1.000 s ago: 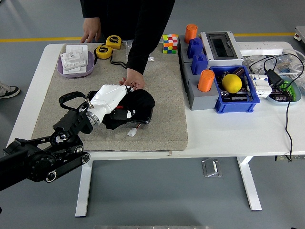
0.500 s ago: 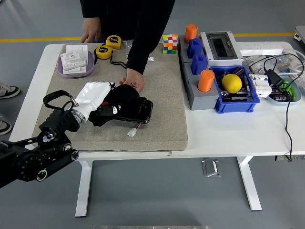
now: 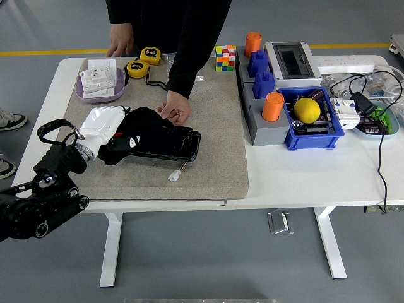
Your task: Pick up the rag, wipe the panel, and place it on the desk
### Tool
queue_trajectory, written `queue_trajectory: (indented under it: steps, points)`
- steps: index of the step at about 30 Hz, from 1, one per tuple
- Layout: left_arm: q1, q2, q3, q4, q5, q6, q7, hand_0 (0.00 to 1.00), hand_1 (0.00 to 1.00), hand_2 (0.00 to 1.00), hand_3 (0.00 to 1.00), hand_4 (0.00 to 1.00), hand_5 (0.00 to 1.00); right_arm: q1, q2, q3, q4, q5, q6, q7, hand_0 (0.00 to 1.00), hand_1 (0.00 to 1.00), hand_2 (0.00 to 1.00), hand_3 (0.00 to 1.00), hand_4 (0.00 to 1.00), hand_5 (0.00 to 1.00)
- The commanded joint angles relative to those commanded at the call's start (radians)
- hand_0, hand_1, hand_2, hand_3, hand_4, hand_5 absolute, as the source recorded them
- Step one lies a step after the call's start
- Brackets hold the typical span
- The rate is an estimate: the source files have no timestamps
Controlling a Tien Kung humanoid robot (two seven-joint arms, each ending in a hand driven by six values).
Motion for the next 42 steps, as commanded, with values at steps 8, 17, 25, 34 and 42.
queue_trajectory:
  steps: [8,17,25,34,42]
  points:
    - [0.017,0.042,-0.047,0.013,0.013,0.003,-0.003,0.317,0.258,0.332,0.549,0.493,0.136,-0.001,-0.002,0.015,0.000,-0.012,0.000,-0.004,0.790,0.699,0.721,0.663,0.998,0.500]
    - [0.022,0.057,-0.076,0.041,0.013,0.005,-0.007,0.318,0.258,0.332,0.549,0.493,0.135,0.000,-0.001,0.009,0.000,-0.003,0.000,-0.002,0.791,0.698,0.721,0.663,0.998,0.501]
    - [0.019,0.054,-0.069,0.051,0.008,0.006,-0.007,0.317,0.258,0.332,0.549,0.493,0.135,0.002,-0.002,0.012,0.000,-0.003,0.001,-0.003,0.790,0.699,0.721,0.662,0.998,0.500]
    - [0.008,0.029,-0.045,0.037,0.007,0.006,-0.003,0.317,0.257,0.331,0.548,0.493,0.136,0.004,-0.001,0.016,0.000,-0.007,0.002,-0.003,0.790,0.698,0.721,0.663,0.998,0.500]
    - [-0.006,0.004,-0.013,0.021,0.003,0.005,0.002,0.318,0.258,0.331,0.548,0.493,0.136,0.006,-0.005,0.016,0.000,-0.009,0.003,-0.003,0.790,0.698,0.721,0.663,0.998,0.500]
